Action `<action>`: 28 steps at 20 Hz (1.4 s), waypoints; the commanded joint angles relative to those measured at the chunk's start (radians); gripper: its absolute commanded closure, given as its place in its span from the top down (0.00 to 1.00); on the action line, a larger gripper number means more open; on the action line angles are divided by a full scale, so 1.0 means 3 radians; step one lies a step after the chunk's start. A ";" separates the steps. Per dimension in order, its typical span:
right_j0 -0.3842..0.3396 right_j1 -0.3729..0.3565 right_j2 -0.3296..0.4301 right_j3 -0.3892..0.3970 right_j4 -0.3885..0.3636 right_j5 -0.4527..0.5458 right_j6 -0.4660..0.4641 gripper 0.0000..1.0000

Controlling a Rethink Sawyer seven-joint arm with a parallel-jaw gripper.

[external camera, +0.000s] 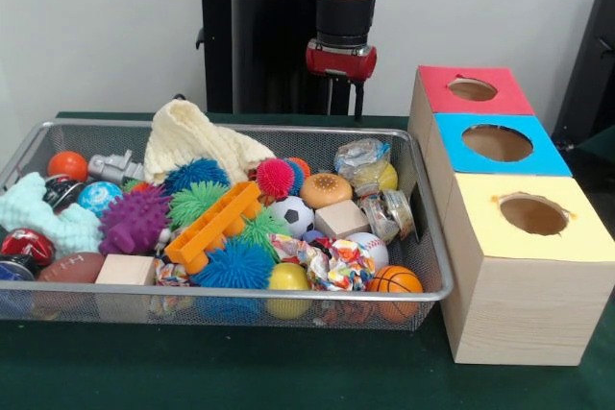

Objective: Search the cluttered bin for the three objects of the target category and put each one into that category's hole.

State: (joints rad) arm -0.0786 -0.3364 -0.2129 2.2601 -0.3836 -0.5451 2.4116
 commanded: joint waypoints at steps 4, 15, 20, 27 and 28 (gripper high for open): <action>0.0068 -0.0351 0.0086 -0.0497 0.0270 0.0642 0.0150 1.00; 0.0259 -0.1216 0.0151 -0.0293 0.0403 0.1632 0.0163 1.00; 0.0245 -0.0993 0.0152 -0.0525 0.0303 0.1549 0.0157 1.00; -0.0020 -0.1055 0.0367 -0.0547 0.0122 0.1704 0.0004 1.00; -0.0034 -0.1051 0.0368 -0.0569 0.0114 0.1758 -0.0032 1.00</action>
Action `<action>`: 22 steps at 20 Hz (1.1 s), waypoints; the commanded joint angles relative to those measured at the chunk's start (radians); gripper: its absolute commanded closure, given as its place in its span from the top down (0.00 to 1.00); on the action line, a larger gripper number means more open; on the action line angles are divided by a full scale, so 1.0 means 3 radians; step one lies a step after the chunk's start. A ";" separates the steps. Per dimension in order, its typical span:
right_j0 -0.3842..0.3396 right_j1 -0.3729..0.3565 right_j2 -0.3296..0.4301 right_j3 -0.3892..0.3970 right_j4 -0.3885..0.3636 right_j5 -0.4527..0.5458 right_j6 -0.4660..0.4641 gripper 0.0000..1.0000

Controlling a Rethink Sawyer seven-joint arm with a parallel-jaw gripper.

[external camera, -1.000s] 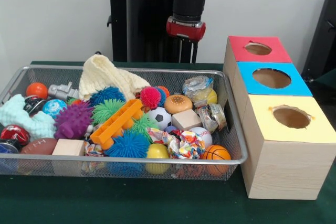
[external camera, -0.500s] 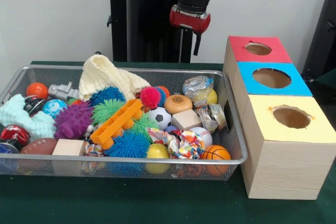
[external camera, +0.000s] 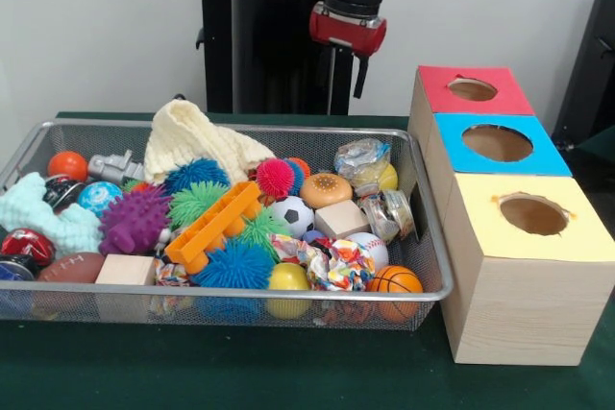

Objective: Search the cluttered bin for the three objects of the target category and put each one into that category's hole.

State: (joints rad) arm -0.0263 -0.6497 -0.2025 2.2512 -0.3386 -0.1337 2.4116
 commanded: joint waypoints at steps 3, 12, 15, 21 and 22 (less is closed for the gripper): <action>-0.0138 0.0091 0.0280 -0.0651 -0.0028 0.0437 -0.0086 1.00; -0.0127 0.0299 0.0457 -0.0888 -0.0218 0.0336 -0.0163 1.00; -0.0035 0.0333 0.0404 -0.0948 -0.0180 0.0380 -0.0124 1.00; 0.0055 0.0375 0.0366 -0.1060 -0.0120 0.0462 -0.0088 1.00; 0.0048 0.0385 0.0377 -0.1079 -0.0128 0.0462 -0.0093 1.00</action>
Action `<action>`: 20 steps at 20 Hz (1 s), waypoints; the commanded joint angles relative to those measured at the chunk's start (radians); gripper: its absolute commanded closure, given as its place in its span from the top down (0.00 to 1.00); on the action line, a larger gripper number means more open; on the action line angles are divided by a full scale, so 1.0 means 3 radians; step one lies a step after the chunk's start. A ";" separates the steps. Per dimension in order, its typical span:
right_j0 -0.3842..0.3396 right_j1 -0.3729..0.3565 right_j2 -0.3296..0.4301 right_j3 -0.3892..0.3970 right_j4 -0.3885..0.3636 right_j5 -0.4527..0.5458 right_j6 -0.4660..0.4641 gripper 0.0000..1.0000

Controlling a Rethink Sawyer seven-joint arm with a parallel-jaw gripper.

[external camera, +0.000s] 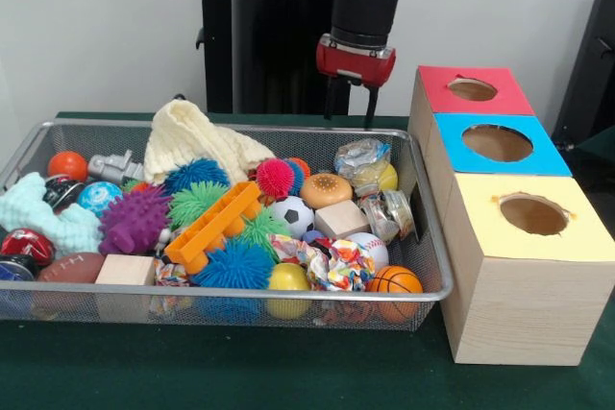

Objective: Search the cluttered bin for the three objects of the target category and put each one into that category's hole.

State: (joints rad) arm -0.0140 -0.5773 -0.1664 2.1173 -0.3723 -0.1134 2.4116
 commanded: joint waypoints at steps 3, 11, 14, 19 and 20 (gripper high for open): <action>0.0005 0.0180 0.0265 -0.0665 -0.0034 0.0355 -0.0078 1.00; 0.0031 0.0221 0.0312 -0.0766 -0.0069 0.0398 -0.0098 1.00; 0.0039 0.0176 0.0331 -0.0766 -0.0063 0.0478 -0.0109 1.00; 0.0042 -0.0040 0.0389 -0.0678 -0.0022 0.0715 -0.0128 1.00; 0.0034 -0.0150 0.0417 -0.0635 -0.0007 0.0825 -0.0152 1.00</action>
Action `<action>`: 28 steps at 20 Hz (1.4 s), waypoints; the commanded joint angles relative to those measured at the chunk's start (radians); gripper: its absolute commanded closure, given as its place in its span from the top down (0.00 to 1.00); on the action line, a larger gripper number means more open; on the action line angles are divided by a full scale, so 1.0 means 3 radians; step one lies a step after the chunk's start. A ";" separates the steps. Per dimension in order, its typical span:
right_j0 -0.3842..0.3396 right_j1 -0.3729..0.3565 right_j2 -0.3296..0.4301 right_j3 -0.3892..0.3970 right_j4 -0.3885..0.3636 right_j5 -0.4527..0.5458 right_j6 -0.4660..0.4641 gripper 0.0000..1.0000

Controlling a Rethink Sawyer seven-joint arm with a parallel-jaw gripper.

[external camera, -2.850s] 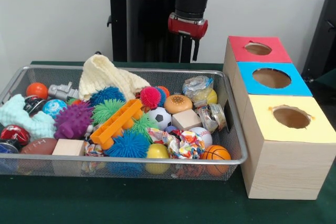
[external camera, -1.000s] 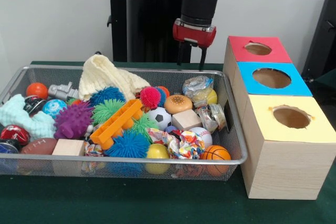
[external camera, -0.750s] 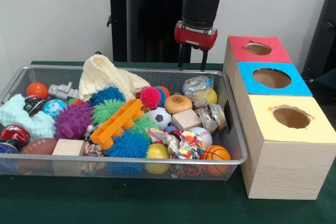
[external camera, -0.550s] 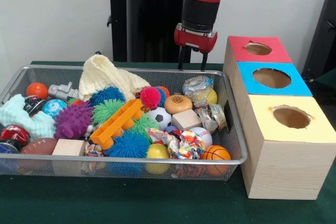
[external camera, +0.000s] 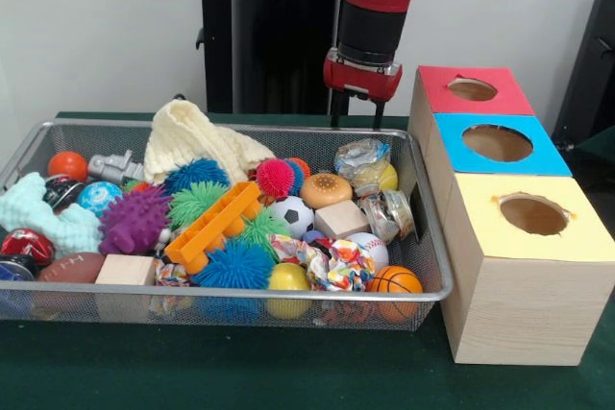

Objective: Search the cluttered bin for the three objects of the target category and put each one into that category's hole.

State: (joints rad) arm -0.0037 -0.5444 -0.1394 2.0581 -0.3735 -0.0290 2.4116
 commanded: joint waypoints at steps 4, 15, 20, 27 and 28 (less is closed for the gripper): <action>-0.0091 -0.0668 0.0495 -0.0315 0.0073 0.1010 -0.0265 1.00; -0.0188 -0.0772 0.0709 -0.0409 -0.0006 0.1309 -0.0218 1.00; -0.0252 -0.0668 0.0776 -0.0531 -0.0062 0.1297 -0.0268 1.00; -0.0485 -0.0519 0.0950 -0.0723 -0.0177 0.1323 -0.0471 1.00; -0.0527 -0.0483 0.0981 -0.0756 -0.0205 0.1310 -0.0502 1.00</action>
State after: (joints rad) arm -0.0882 -0.7543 0.0332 1.9785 -0.3749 0.2942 2.4116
